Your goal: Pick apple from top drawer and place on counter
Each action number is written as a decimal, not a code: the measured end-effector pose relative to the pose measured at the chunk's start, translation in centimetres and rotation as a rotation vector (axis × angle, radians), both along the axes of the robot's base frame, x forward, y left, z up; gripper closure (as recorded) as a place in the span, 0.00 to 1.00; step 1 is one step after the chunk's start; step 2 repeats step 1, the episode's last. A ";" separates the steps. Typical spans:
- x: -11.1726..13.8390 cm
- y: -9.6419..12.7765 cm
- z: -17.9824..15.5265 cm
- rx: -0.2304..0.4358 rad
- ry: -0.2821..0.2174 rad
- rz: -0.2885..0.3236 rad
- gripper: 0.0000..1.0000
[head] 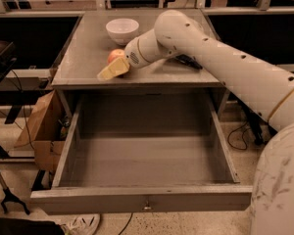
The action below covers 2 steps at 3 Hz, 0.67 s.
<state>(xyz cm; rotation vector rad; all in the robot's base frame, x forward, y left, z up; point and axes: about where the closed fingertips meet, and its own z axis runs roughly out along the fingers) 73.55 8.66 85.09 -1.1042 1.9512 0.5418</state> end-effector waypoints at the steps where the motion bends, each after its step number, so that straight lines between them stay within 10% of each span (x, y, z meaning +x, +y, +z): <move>1: 0.0 0.0 0.0 0.000 0.000 0.000 0.00; 2: 0.0 0.0 0.0 0.000 0.000 0.000 0.00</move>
Offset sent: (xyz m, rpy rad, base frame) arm 0.0000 0.0000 0.0000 0.0000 0.0000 0.0000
